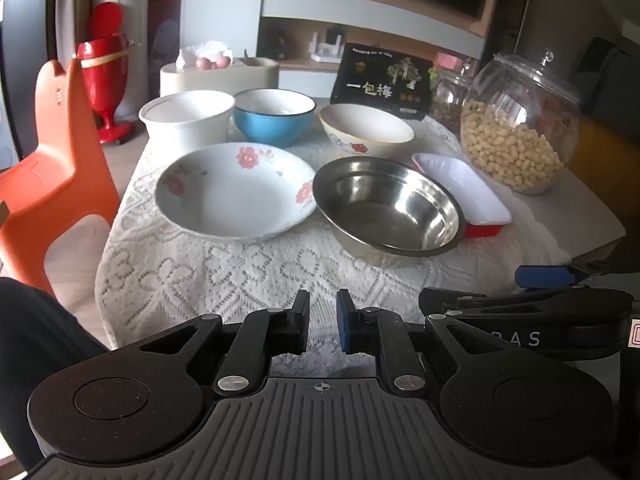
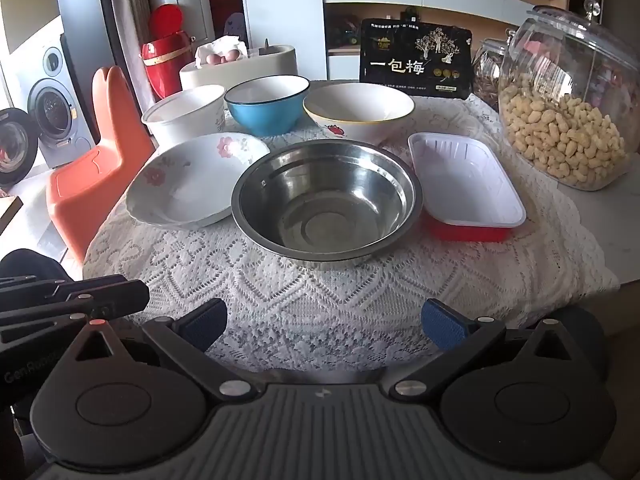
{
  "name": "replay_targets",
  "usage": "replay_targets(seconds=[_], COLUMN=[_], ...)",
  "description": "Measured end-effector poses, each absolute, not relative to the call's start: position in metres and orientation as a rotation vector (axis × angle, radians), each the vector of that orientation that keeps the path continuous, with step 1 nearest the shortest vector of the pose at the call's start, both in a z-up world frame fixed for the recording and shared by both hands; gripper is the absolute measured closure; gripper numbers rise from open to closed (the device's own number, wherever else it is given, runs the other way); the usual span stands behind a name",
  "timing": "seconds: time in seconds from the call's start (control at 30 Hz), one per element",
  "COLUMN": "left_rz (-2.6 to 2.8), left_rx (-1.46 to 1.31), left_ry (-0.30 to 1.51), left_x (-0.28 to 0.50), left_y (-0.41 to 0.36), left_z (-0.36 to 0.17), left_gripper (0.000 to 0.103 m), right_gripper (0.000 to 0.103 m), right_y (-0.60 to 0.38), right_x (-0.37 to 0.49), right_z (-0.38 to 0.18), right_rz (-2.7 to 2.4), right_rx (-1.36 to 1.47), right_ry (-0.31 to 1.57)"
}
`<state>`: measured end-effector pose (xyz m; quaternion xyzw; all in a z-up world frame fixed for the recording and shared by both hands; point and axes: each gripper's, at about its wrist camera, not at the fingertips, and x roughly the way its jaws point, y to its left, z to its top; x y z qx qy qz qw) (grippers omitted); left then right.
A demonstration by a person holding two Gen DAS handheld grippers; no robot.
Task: Organize plates and bowls
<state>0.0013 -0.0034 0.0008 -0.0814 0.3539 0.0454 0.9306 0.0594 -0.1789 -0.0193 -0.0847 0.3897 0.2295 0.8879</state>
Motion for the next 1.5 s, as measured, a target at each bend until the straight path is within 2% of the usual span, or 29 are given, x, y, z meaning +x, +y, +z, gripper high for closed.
replay_targets(seconds=[1.5], left_rz=[0.085], left_rx=[-0.168], left_ry=[0.727], left_x=[0.0004], left_y=[-0.0013], left_z=[0.0006], left_gripper=[0.086], right_gripper=[0.0], right_y=[-0.1774], right_x=[0.0612], right_z=[-0.0259], right_rz=[0.477], right_rx=[-0.17], right_ry=[0.837])
